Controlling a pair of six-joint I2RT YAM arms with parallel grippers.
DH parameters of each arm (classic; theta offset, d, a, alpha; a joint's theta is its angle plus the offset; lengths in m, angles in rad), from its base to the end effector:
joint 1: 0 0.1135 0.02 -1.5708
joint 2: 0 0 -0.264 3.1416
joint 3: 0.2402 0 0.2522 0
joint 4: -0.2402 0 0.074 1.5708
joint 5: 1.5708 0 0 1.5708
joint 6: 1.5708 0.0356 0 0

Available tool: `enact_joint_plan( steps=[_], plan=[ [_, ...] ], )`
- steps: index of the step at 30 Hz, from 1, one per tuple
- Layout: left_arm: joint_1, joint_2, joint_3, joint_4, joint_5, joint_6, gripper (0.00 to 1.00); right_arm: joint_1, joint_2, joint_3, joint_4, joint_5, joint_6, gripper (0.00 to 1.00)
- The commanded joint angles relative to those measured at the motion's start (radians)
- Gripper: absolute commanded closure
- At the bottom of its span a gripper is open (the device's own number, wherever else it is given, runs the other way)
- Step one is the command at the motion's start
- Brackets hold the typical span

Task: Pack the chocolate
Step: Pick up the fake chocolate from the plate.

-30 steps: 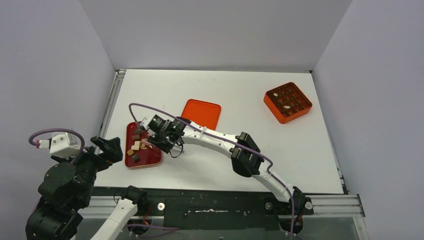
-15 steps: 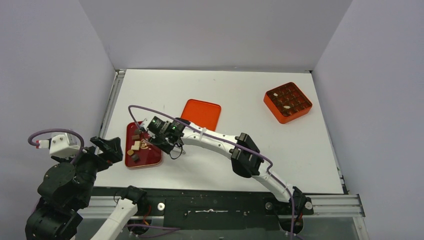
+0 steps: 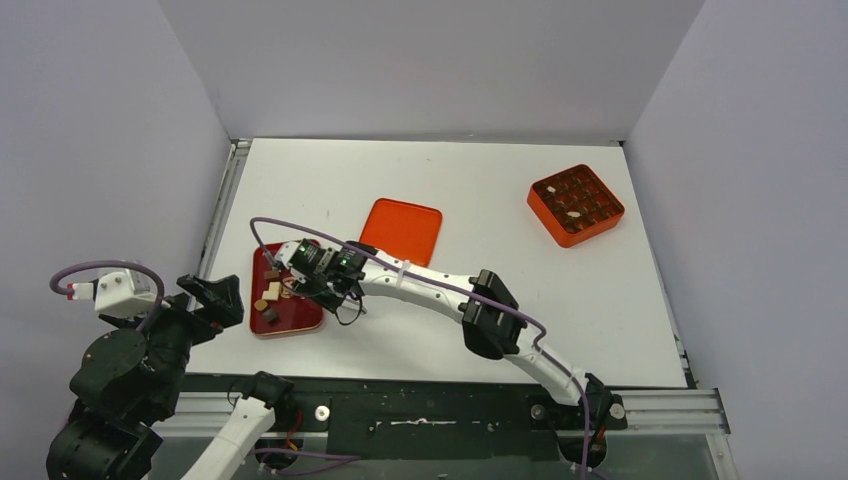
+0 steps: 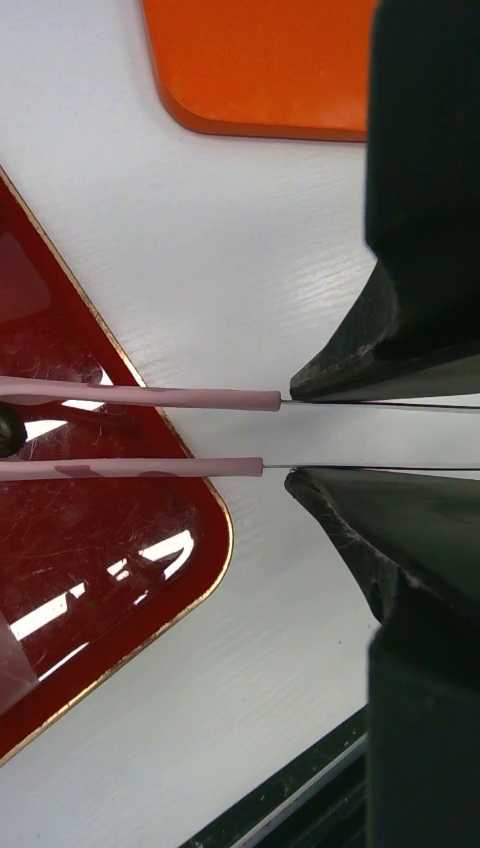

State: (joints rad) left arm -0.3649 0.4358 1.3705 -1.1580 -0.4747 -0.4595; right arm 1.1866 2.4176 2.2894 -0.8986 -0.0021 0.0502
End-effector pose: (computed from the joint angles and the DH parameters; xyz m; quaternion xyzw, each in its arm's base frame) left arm -0.0120 0.0220 0.4342 -0.1824 0.7518 -0.0746 0.6293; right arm 0.1968 0.4869 0.2228 -0.5186 0.8117 0.1566 0.2183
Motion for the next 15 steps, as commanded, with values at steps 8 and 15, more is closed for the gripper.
enact_joint_plan(
  steps=[8,15],
  plan=[
    [0.001,-0.021,0.010,-0.006,0.004,-0.011,0.10,0.006,-0.188,-0.038,0.084,-0.028,0.053,0.76],
    [0.001,-0.022,-0.021,0.003,0.011,-0.009,0.10,-0.009,-0.281,-0.108,0.090,-0.003,0.075,0.76]
  ],
)
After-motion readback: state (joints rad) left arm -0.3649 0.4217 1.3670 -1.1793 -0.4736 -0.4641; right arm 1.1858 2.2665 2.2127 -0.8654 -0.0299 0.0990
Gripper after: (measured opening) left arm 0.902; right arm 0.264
